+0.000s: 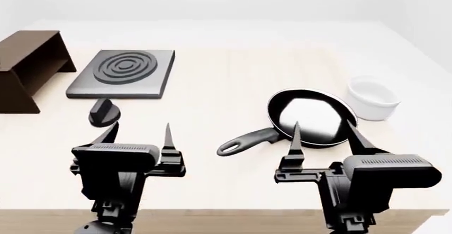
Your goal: Put the frying pan on top of the cabinet.
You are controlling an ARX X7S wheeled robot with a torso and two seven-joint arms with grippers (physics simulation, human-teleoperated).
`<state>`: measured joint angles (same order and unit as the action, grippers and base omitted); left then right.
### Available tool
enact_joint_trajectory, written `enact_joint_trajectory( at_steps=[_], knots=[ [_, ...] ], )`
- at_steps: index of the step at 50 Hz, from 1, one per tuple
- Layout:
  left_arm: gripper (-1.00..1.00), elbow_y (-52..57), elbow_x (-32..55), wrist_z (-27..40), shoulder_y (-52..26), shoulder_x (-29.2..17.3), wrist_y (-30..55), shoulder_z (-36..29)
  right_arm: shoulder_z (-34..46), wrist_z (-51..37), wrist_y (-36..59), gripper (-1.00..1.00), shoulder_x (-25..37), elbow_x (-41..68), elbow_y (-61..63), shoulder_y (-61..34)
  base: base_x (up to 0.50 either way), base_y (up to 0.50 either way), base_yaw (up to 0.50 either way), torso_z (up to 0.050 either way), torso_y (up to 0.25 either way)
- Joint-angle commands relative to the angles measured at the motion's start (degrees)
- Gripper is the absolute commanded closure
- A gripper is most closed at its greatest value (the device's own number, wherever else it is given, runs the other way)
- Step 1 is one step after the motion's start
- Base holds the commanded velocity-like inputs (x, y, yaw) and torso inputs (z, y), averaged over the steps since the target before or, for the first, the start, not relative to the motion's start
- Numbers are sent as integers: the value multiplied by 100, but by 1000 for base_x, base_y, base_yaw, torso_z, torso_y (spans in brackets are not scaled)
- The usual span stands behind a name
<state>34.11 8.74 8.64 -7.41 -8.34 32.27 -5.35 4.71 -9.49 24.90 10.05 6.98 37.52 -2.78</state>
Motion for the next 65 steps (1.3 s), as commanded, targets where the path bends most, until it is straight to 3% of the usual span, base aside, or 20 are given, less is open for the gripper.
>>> enact_joint_trajectory(
  at_steps=[1,38,41,43,48,56,60,65],
  knots=[
    [-100,449,78,76,-126,-94,394,-25,11,-92,352,-100,114,39,525,-72,500,0,0,0,0],
    [-100,322,196,212,-94,-210,257,-101,62,-171,163,-100,240,166,583,-72,499,0,0,0,0],
    [-100,302,202,225,-91,-217,240,-107,311,-362,-613,-100,425,-591,863,64,0,0,0,0,0],
    [-100,296,204,230,-86,-224,230,-117,281,-318,-836,-100,487,-515,1247,175,0,0,0,0,0],
    [-100,253,216,249,-94,-240,214,-118,233,-349,-749,-100,595,-613,2038,168,0,0,0,0,0],
    [-100,278,322,255,-88,-249,297,-104,340,-374,-722,-100,636,-757,2150,191,0,0,0,0,0],
    [-100,355,753,83,-199,-280,910,-37,356,-375,-726,-100,630,-709,2055,186,0,0,0,0,0],
    [-100,416,1187,-336,-600,-616,2335,-606,330,-379,-676,-100,636,-644,1983,158,0,0,0,0,0]
  ],
)
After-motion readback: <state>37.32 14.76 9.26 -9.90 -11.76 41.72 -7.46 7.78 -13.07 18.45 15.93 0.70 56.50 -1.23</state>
